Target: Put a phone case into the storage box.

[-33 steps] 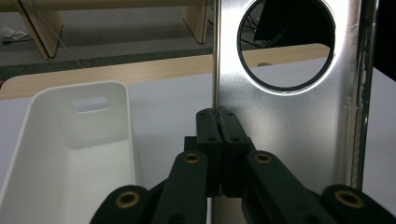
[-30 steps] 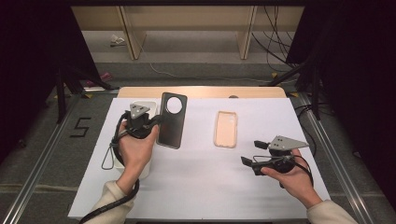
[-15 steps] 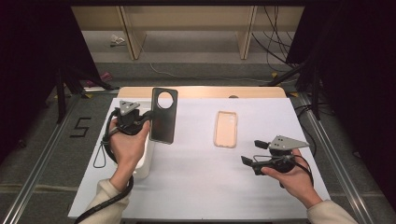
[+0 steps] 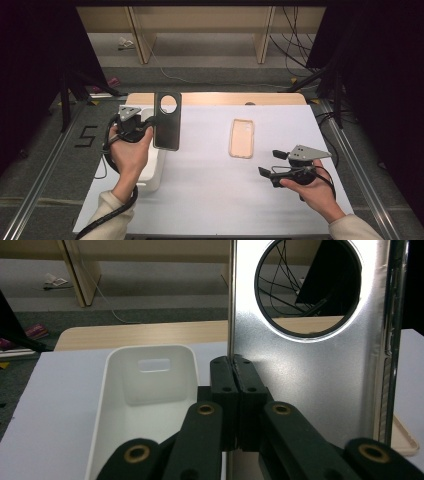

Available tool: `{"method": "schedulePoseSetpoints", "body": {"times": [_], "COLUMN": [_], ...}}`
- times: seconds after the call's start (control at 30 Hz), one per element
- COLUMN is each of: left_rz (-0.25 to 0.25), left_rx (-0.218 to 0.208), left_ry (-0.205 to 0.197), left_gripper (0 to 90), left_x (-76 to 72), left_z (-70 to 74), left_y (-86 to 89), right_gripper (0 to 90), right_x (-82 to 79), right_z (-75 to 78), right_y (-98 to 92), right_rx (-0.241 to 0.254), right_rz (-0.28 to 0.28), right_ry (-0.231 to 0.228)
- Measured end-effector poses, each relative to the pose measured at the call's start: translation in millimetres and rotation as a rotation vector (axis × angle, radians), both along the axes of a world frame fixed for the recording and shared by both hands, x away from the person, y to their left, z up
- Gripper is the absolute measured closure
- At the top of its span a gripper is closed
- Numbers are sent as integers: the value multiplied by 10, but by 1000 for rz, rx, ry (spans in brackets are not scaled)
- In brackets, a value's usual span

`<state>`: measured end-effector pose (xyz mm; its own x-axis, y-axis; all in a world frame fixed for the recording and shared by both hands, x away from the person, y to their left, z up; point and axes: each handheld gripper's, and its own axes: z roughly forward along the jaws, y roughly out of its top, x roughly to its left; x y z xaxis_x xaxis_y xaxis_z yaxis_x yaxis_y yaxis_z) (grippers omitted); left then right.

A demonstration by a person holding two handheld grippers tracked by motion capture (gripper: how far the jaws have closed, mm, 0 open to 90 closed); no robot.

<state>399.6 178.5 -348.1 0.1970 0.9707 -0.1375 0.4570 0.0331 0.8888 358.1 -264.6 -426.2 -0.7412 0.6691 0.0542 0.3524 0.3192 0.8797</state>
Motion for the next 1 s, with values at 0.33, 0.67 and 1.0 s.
{"method": "schedulePoseSetpoints", "body": {"times": [0.33,0.67,1.0], "left_rz": [35,60,89], "left_rx": [-3,-1,-1], "left_ry": [0,-2,-6], "left_gripper": [886,886,887], "left_x": [25,37,58], "left_z": [-1,-4,-9], "left_y": [122,199,286], "right_gripper": [187,187,188], "right_x": [2,2,2], "right_z": [2,4,7], "right_y": [-9,-10,-10], "right_rx": [2,3,5], "right_rz": [-2,-2,-3], "right_ry": [-1,-3,-4]}}
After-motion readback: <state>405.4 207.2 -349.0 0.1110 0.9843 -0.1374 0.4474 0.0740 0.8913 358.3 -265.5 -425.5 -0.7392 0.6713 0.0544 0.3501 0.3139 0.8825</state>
